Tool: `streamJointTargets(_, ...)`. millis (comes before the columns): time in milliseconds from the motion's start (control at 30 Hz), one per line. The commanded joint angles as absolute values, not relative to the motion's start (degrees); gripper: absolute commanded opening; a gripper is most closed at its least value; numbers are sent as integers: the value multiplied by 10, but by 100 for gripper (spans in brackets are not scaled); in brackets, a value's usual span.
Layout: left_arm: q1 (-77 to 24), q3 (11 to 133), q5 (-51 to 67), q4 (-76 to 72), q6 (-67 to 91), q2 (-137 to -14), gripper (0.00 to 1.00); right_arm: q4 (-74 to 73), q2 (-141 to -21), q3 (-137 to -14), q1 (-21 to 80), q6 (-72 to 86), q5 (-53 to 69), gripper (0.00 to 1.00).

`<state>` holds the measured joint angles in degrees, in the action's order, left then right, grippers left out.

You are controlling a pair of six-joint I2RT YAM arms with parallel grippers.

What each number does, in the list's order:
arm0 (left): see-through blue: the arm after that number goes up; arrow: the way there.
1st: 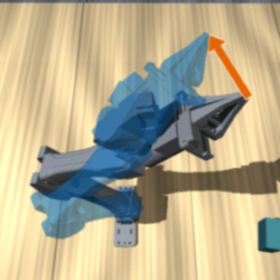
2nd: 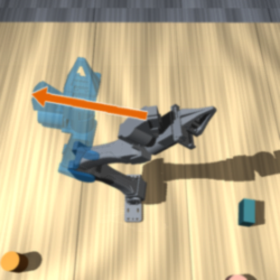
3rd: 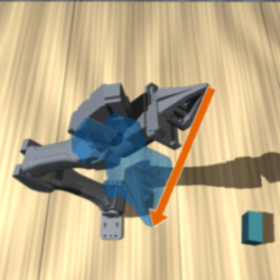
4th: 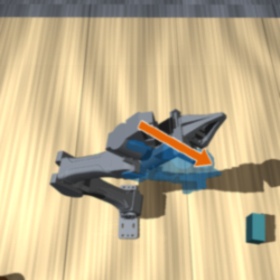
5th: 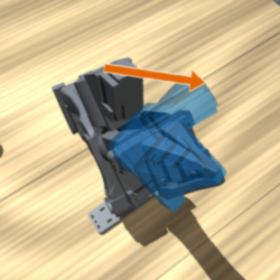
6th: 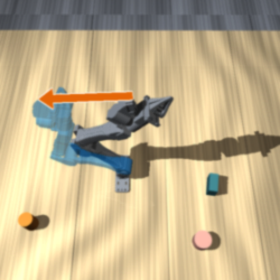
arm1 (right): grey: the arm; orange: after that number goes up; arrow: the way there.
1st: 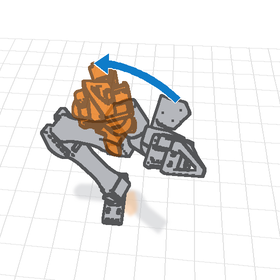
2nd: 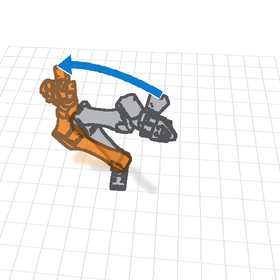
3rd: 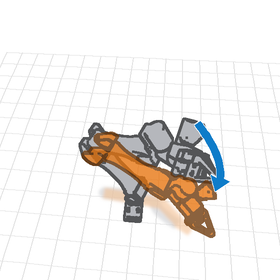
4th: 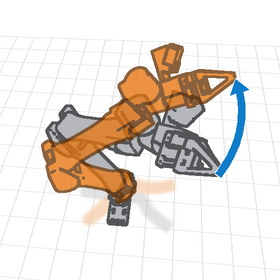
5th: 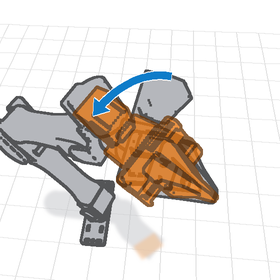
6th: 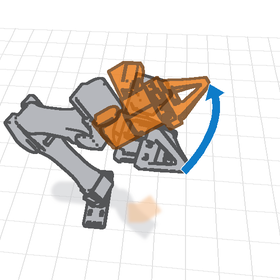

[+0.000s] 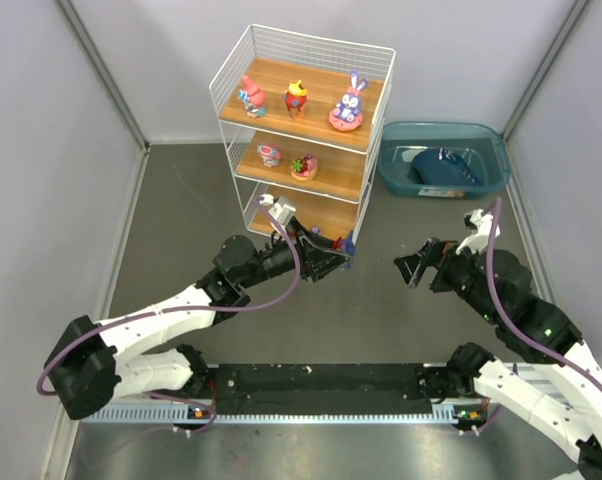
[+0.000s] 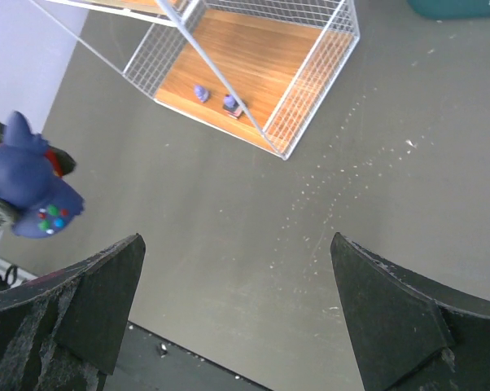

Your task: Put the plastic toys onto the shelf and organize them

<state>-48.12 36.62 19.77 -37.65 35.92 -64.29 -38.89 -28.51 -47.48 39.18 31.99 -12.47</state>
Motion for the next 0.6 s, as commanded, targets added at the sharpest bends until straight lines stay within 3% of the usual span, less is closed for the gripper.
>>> streamJointTargets(0,-483,363,234,-460,391,-639,0,-366,-296,-512,385,303,-92,99)
streamJointTargets(233,-483,373,208,-431,365,-636,0,-363,-292,-503,385,311,-90,99)
streamJointTargets(567,-490,404,24,-359,255,-631,0,-361,-294,-502,386,307,-91,99)
